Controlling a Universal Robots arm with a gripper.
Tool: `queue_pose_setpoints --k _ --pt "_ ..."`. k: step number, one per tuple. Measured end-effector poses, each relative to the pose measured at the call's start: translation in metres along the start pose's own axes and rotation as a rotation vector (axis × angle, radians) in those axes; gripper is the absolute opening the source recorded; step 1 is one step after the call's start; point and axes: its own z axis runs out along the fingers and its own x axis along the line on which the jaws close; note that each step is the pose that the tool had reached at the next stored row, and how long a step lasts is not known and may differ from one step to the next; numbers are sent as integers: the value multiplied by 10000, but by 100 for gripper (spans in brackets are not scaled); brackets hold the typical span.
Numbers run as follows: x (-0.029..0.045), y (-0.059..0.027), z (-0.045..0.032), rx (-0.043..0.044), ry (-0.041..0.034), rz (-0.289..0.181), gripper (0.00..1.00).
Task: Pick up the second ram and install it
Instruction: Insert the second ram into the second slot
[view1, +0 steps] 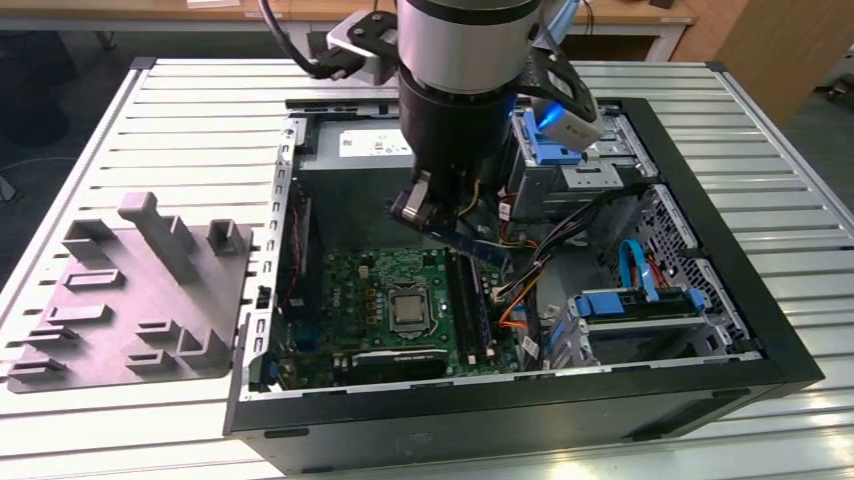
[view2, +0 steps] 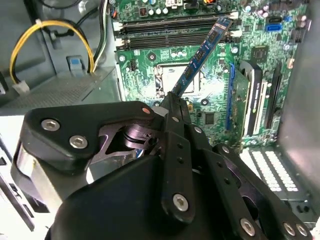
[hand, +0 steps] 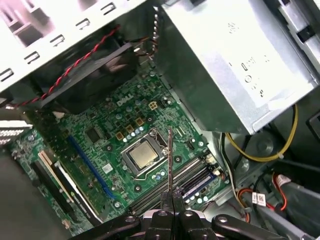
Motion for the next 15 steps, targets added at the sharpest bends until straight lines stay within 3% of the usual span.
queue_pose_setpoints --k 15 --pt "3 -2 0 115 -49 1527 11"
